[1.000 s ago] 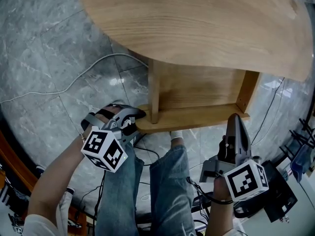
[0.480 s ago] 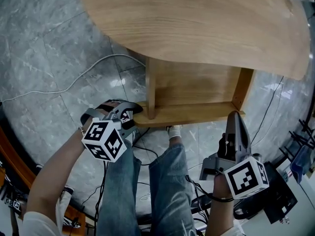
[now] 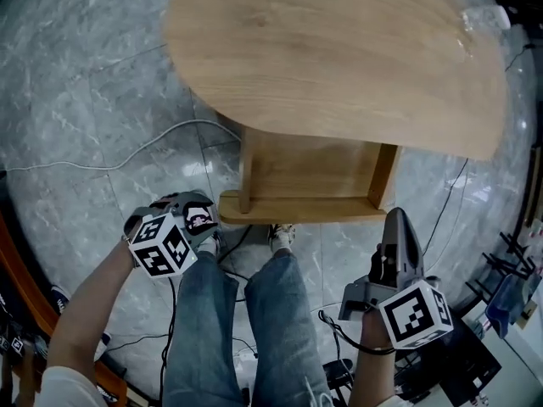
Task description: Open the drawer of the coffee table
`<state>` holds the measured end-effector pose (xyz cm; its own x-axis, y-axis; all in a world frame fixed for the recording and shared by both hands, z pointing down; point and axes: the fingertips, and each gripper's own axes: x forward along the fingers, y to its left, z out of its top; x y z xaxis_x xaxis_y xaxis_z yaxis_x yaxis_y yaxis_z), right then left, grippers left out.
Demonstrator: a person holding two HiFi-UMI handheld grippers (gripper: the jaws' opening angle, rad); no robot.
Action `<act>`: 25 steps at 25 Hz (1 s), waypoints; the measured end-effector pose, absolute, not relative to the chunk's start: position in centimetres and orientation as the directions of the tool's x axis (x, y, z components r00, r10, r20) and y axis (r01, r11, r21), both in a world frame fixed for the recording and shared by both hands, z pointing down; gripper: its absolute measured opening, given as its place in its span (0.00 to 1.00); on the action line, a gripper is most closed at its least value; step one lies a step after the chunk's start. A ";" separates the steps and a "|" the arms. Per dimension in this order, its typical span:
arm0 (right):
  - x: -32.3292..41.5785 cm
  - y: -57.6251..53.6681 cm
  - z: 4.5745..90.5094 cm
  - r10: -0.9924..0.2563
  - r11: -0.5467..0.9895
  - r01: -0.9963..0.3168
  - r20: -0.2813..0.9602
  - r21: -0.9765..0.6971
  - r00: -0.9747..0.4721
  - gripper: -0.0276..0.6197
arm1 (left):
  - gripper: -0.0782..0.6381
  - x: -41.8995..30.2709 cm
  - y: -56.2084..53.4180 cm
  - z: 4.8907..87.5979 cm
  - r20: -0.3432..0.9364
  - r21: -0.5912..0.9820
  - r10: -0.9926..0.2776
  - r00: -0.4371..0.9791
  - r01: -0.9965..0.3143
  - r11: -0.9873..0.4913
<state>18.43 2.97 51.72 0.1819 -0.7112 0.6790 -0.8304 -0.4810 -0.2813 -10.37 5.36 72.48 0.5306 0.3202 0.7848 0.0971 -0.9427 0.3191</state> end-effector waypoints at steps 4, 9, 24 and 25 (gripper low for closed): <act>19.2 2.6 47.2 -0.742 -0.460 -0.829 0.651 -0.319 0.161 0.04 | 0.33 -10.4 3.1 64.7 0.757 0.325 0.190 0.625 -0.110 -0.939; 21.2 0.2 39.0 -0.809 -0.375 -0.875 0.569 -0.306 0.148 0.04 | 0.31 -6.3 -5.3 47.1 0.575 0.295 -0.188 0.796 -0.416 -0.860; 25.6 3.6 7.3 -0.925 -0.370 -0.920 0.140 -0.127 0.352 0.04 | 0.15 -6.5 -11.5 7.4 0.116 0.166 -0.673 0.730 -0.682 -0.712; 25.7 4.4 6.1 -0.922 -0.383 -0.914 0.113 -0.134 0.369 0.04 | 0.14 -6.9 -11.8 6.0 0.102 0.155 -0.679 0.727 -0.686 -0.711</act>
